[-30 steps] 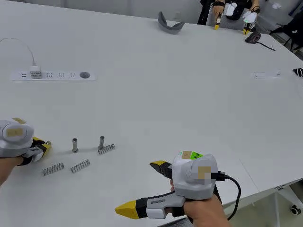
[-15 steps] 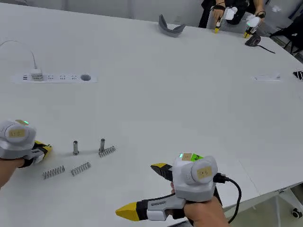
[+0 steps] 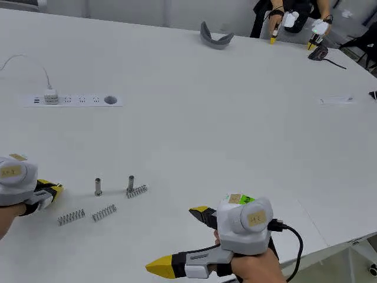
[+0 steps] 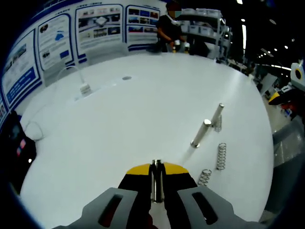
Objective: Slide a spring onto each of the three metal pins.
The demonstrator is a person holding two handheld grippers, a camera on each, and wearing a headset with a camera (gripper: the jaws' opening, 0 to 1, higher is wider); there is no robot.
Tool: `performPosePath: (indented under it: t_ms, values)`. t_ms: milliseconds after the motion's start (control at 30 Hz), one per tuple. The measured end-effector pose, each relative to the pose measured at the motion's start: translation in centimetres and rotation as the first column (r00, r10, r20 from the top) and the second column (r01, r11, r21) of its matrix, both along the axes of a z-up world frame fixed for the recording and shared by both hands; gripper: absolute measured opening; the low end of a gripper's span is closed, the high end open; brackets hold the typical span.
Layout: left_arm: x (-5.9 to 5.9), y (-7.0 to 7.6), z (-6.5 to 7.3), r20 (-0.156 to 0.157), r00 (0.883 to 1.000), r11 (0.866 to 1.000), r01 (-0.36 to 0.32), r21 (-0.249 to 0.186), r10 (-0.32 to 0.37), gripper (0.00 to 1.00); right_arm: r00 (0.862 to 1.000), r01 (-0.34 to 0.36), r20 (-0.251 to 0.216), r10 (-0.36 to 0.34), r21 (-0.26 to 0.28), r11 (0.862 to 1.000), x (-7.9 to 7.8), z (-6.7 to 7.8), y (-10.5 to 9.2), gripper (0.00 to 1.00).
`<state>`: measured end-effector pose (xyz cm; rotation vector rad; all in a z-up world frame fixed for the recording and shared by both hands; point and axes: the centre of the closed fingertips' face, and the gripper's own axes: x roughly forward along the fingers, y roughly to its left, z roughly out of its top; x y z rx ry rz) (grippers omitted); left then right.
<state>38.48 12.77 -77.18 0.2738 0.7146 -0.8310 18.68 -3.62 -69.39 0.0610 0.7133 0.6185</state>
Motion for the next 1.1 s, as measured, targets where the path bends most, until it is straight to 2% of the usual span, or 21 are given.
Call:
performPosePath:
  t_ms: [300, 700, 1100]
  values:
    - [-0.1, 0.7, 1.1, 0.013, 1.0, 0.999, -0.02, -0.024, 0.021, 0.07, 1.0, 0.004, 0.005, -0.004, 0.006, 1.0, 0.2, 0.1, 0.0, 0.96]
    - [-0.6, 1.3, 1.8, 0.025, 0.999, 0.999, -0.036, -0.037, 0.037, 0.07, 1.0, 0.003, 0.004, -0.003, 0.008, 1.0, 0.2, 0.1, 0.2, 0.96]
    - [-0.8, 1.4, 2.3, 0.041, 0.998, 0.998, -0.044, -0.043, 0.046, 0.07, 1.0, 0.007, 0.011, -0.007, 0.009, 1.0, 0.2, 0.2, 0.1, 0.97]
